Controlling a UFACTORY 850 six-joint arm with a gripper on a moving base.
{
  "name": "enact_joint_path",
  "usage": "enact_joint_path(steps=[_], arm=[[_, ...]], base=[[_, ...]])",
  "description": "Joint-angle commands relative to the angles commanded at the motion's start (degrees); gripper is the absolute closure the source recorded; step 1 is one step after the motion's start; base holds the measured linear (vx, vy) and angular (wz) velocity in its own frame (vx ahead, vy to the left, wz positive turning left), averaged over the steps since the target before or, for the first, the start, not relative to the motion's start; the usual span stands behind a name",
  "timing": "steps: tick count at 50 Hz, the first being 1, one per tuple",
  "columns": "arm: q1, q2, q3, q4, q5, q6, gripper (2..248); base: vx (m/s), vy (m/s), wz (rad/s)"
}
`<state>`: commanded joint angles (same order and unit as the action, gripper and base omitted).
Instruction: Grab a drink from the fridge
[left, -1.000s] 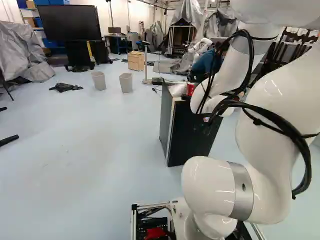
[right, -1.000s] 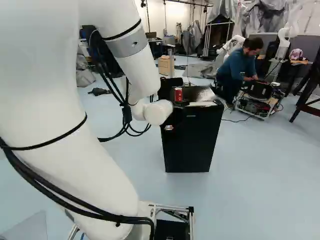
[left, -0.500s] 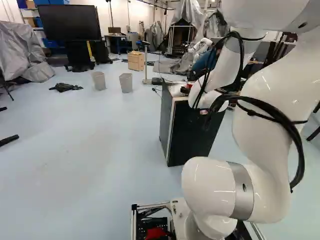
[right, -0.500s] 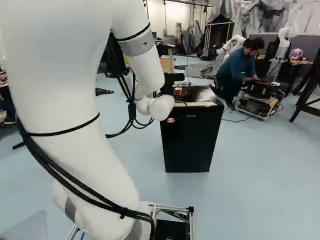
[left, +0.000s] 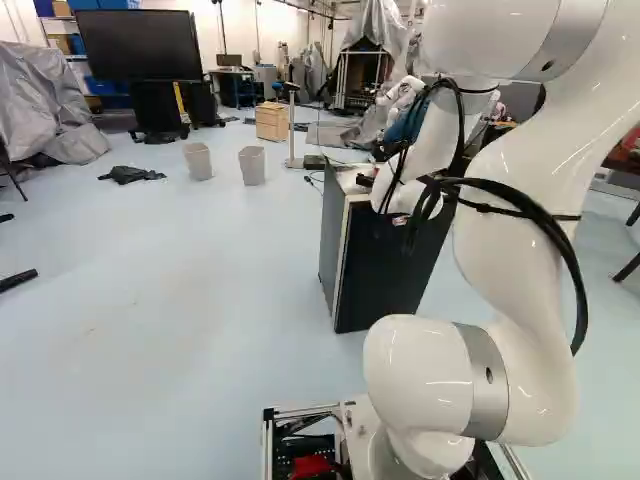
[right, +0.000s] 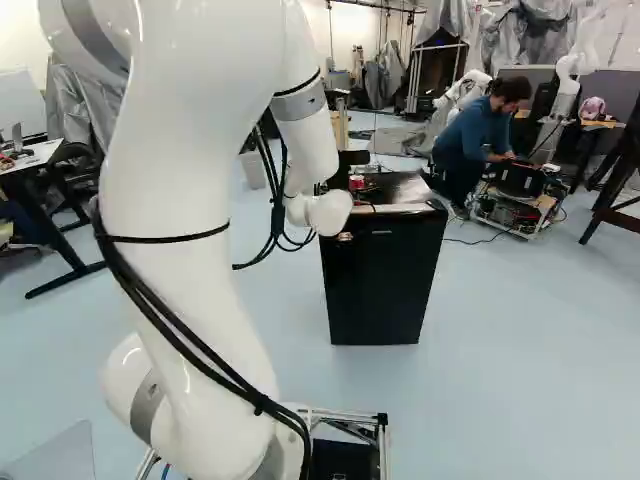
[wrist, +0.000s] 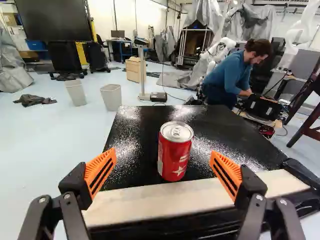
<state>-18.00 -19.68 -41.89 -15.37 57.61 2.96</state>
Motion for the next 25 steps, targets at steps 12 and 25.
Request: enact_joint_path(steps=[12,25], arm=[[0.2,-3.4,-4.0,0.0,1.6,0.0,3],[-0.2,-7.8,-8.2,0.0,1.7,0.0,3]], base=[[0.000,0.000,0.000],[0.000,0.000,0.000]])
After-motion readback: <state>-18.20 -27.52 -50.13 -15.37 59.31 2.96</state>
